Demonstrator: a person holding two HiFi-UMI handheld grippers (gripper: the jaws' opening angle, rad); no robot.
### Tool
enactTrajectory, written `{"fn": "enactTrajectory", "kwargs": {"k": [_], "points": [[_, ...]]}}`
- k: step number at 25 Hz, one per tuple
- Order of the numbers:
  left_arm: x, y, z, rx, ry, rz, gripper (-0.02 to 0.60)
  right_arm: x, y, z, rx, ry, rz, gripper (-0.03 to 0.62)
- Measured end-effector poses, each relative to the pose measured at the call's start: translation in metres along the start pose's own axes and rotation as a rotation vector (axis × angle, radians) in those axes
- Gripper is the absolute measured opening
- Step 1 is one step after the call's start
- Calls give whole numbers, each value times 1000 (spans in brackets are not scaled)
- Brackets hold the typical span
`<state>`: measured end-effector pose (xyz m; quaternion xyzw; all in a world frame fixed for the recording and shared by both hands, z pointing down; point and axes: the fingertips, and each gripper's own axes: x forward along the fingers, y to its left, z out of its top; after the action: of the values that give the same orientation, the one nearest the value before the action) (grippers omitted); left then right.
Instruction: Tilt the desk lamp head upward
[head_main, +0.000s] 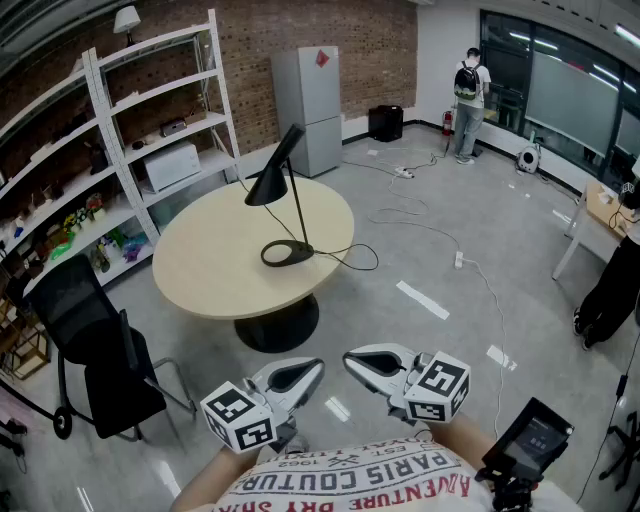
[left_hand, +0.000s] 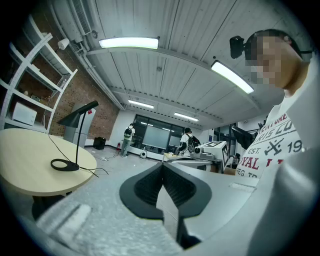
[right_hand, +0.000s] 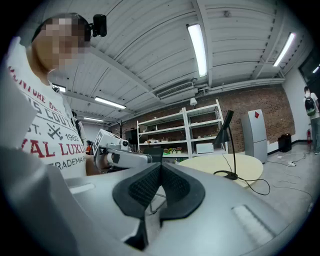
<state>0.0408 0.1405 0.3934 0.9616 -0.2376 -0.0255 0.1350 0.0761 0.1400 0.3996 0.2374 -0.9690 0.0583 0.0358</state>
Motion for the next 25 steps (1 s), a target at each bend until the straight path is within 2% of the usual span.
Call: {"fn": "enactTrajectory", "kwargs": {"k": [10,15,25], "points": [[12,-10,6,0,-5,-6,0,-17,-6,7,13,-35,-21,2],[20,-13,11,-24,-17,-20,1,-26,-10,13,33,-67,-32,2],[35,-15,4,-61,-23,-35,0,-39,-23,2,47,-51,-59,2]]}}
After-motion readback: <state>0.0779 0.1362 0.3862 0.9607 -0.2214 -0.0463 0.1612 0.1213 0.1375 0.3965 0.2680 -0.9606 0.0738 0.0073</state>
